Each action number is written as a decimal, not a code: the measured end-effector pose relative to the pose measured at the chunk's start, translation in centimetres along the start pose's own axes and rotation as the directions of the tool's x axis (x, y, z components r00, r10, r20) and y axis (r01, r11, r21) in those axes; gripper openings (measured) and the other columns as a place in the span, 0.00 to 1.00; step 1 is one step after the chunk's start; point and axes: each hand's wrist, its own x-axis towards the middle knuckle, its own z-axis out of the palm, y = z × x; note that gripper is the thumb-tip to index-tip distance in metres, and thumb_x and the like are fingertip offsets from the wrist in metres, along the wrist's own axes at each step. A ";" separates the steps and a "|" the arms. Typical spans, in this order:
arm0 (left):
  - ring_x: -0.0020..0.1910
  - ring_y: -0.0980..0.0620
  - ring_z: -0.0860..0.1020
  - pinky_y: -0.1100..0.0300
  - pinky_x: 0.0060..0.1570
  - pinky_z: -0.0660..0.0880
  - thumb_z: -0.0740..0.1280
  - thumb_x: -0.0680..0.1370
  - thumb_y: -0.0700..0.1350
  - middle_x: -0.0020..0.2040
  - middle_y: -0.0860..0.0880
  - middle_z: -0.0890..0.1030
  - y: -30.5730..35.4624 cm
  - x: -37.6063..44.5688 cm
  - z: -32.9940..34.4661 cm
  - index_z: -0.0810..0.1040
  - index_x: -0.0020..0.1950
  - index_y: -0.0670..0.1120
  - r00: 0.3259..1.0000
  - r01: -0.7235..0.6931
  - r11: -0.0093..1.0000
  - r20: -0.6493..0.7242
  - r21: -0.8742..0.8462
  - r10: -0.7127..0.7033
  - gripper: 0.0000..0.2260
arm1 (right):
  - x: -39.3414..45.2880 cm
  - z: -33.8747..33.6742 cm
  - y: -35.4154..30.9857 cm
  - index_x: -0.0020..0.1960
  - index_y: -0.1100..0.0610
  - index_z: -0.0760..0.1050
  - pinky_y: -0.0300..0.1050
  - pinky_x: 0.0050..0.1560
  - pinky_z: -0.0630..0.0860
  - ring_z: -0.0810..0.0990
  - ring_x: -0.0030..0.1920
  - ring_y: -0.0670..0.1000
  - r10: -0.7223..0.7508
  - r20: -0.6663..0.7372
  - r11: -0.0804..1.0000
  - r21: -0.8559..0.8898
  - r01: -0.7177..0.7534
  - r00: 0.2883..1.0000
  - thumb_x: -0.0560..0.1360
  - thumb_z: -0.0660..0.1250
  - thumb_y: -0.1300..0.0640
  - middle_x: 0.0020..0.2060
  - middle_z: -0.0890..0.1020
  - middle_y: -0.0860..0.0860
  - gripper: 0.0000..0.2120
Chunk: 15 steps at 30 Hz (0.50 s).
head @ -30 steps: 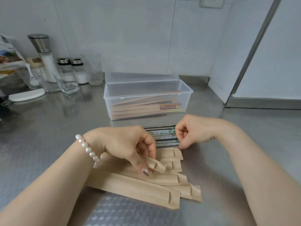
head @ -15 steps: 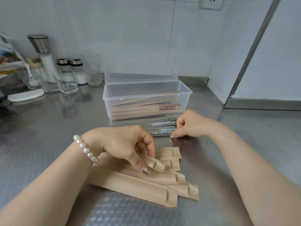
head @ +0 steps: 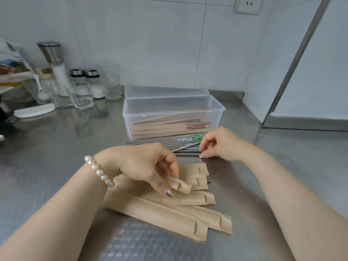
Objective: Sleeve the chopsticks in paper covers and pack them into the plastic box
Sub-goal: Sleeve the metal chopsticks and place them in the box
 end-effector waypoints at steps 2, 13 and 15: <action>0.42 0.51 0.81 0.63 0.45 0.77 0.75 0.66 0.35 0.44 0.41 0.83 0.0 0.0 0.0 0.79 0.45 0.44 1.000 0.005 1.000 0.020 -0.005 -0.005 0.11 | 0.2 0.2 0.0 0.32 0.51 0.77 0.30 0.27 0.64 0.67 0.22 0.40 -0.011 -0.015 1.000 -0.007 0.011 1.000 0.67 0.75 0.62 0.24 0.72 0.48 0.10; 0.42 0.50 0.81 0.58 0.48 0.76 0.76 0.63 0.42 0.42 0.44 0.84 -0.9 -0.1 -0.8 0.80 0.43 0.45 0.999 0.014 1.000 -0.049 -0.005 -0.014 0.11 | -1.7 -1.1 -1.6 0.37 0.54 0.80 0.34 0.32 0.69 0.72 0.30 0.45 -0.065 0.312 0.997 0.047 0.053 0.948 0.65 0.76 0.64 0.31 0.78 0.53 0.08; 0.42 0.49 0.81 0.59 0.47 0.76 0.76 0.63 0.43 0.43 0.43 0.84 -0.9 -0.2 -0.8 0.80 0.43 0.45 0.999 0.018 1.000 -0.042 -0.010 -0.018 0.11 | -2.0 -1.5 -1.6 0.36 0.56 0.78 0.34 0.30 0.69 0.73 0.30 0.46 -0.036 0.353 0.999 0.028 0.028 0.935 0.64 0.77 0.63 0.30 0.78 0.54 0.08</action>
